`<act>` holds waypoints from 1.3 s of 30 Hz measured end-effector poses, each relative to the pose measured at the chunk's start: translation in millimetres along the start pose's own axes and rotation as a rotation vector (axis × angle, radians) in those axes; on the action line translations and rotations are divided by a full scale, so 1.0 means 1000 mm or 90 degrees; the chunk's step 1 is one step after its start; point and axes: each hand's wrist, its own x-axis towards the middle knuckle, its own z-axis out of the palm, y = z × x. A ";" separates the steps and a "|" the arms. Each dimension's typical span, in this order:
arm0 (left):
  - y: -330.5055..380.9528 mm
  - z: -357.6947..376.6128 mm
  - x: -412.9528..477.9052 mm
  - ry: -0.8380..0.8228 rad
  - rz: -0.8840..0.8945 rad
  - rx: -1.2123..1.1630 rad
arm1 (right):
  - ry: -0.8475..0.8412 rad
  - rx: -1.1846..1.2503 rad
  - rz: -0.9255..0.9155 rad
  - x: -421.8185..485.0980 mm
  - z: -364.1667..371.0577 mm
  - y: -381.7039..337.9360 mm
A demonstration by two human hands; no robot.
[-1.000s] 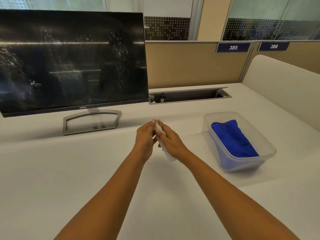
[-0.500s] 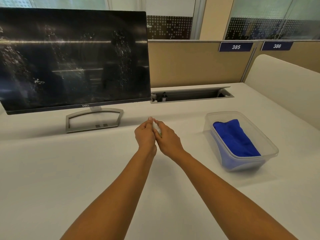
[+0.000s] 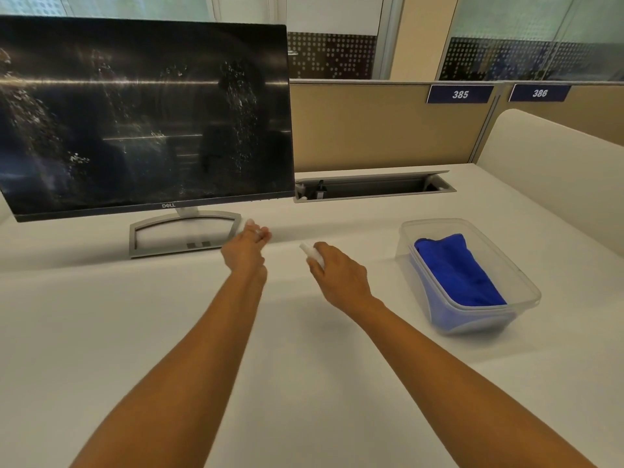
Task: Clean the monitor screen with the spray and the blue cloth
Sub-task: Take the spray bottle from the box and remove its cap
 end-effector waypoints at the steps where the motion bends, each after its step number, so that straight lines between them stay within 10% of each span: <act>1: 0.002 -0.005 0.004 -0.019 0.004 0.020 | -0.006 0.016 0.016 0.001 -0.001 0.005; 14: -0.049 -0.022 0.008 -0.082 0.186 0.351 | -0.012 0.414 0.136 0.022 0.002 0.012; 23: -0.069 -0.036 0.018 -0.131 0.286 0.619 | 0.055 0.425 0.188 0.031 0.015 0.019; 39: -0.086 -0.039 0.000 -0.031 0.459 0.659 | 0.157 0.329 0.178 0.014 0.005 0.035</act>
